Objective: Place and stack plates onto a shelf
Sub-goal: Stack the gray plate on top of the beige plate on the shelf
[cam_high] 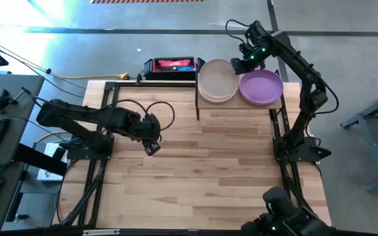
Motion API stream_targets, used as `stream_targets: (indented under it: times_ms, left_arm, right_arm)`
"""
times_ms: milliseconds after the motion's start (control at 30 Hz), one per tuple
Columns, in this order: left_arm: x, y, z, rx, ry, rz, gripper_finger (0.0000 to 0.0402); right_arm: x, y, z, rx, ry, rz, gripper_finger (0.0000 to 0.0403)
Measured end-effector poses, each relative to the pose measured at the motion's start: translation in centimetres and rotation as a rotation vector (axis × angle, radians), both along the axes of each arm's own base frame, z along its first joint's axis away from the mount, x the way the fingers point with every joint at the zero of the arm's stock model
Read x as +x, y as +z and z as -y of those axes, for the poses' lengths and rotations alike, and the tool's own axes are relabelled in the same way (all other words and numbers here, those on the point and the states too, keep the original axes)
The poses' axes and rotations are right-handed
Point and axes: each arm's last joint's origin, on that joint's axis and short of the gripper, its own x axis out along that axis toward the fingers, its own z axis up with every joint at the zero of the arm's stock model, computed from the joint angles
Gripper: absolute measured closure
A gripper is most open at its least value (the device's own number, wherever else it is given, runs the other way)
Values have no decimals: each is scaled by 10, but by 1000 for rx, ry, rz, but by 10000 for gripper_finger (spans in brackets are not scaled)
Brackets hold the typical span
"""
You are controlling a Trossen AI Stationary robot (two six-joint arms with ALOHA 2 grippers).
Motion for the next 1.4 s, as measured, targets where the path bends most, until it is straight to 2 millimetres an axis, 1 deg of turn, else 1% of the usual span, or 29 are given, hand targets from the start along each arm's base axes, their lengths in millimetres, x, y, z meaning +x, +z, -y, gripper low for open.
stream_targets:
  times_ms: [233,467,867,967,1200,1300,1400]
  left_arm:
    - [0,0,0,0,0,0,284]
    - [0,0,0,0,0,0,284]
    - [0,0,0,6,-25,-6,284]
    - [0,0,0,6,-25,-5,284]
    - [0,0,0,4,-18,-4,284]
    - [0,0,0,4,-18,-4,284]
    - [0,0,0,4,-18,-4,284]
  right_arm:
    - [3,-11,5,41,15,-33,403]
    - [2,-12,4,40,2,-62,403]
    - [14,-13,-2,9,49,-79,400]
    - [16,-13,-3,2,62,-83,383]
    - [17,-13,-2,-11,64,-75,323]
    - [15,-13,-2,1,61,-76,310]
    - [11,-14,-2,22,58,-89,305]
